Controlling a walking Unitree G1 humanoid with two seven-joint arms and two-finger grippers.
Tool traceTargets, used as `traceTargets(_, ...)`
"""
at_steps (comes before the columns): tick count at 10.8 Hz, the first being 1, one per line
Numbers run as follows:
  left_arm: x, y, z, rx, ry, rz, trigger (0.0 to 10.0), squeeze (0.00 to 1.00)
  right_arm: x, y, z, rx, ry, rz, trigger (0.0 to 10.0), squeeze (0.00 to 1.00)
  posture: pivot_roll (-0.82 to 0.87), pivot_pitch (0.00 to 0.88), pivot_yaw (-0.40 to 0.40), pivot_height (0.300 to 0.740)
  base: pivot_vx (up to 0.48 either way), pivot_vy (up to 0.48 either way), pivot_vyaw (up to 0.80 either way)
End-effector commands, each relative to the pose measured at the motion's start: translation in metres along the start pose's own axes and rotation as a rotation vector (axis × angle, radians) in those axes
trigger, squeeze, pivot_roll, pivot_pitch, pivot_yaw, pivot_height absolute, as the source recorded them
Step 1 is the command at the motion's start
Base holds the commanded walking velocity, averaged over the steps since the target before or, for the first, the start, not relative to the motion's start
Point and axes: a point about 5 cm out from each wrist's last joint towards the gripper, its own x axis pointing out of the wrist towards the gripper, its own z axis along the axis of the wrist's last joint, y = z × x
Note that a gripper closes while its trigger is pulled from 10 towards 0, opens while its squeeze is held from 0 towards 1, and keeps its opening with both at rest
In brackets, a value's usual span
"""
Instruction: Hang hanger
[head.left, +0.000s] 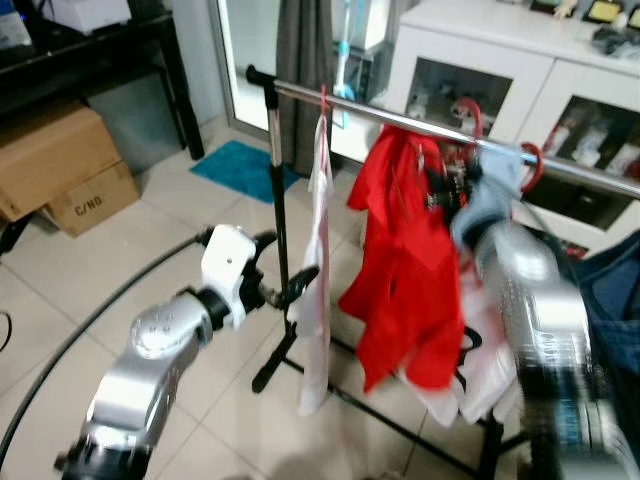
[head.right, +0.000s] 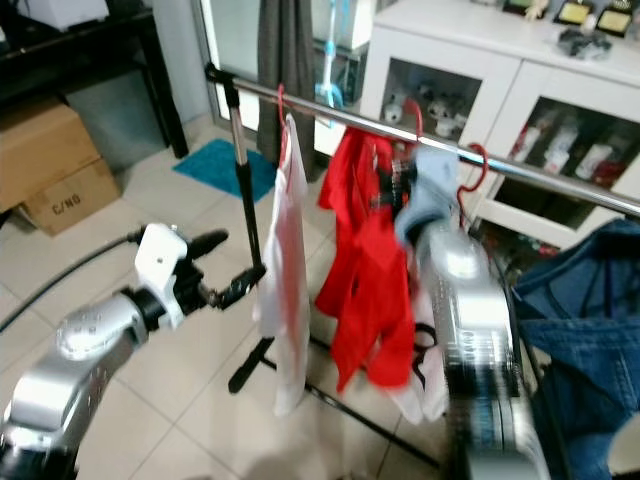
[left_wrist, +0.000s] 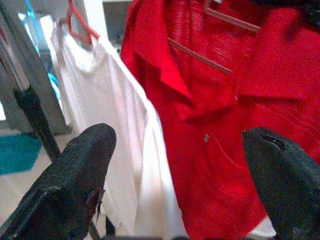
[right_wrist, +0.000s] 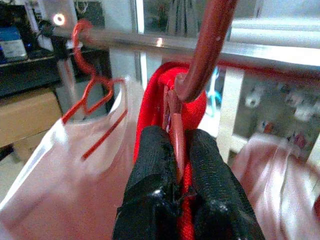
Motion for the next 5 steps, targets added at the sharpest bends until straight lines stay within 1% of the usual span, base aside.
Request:
traceTargets(1,0.0,0.0,0.002,0.022,-0.006,0.007,10.0,0.0,-0.001,0.004,0.012,0.001,-0.045,0.013,0.0,0.0,0.01,0.0,-0.037,0.74,0.0,0.0,0.0)
traceTargets(5,0.0,0.0,0.001,0.016,-0.009,0.027,10.0,0.0,-0.024,0.016,-0.004,0.042,-0.016,-0.013,0.0,0.0,0.02,0.0,-0.045,0.74,0.0,0.0,0.0)
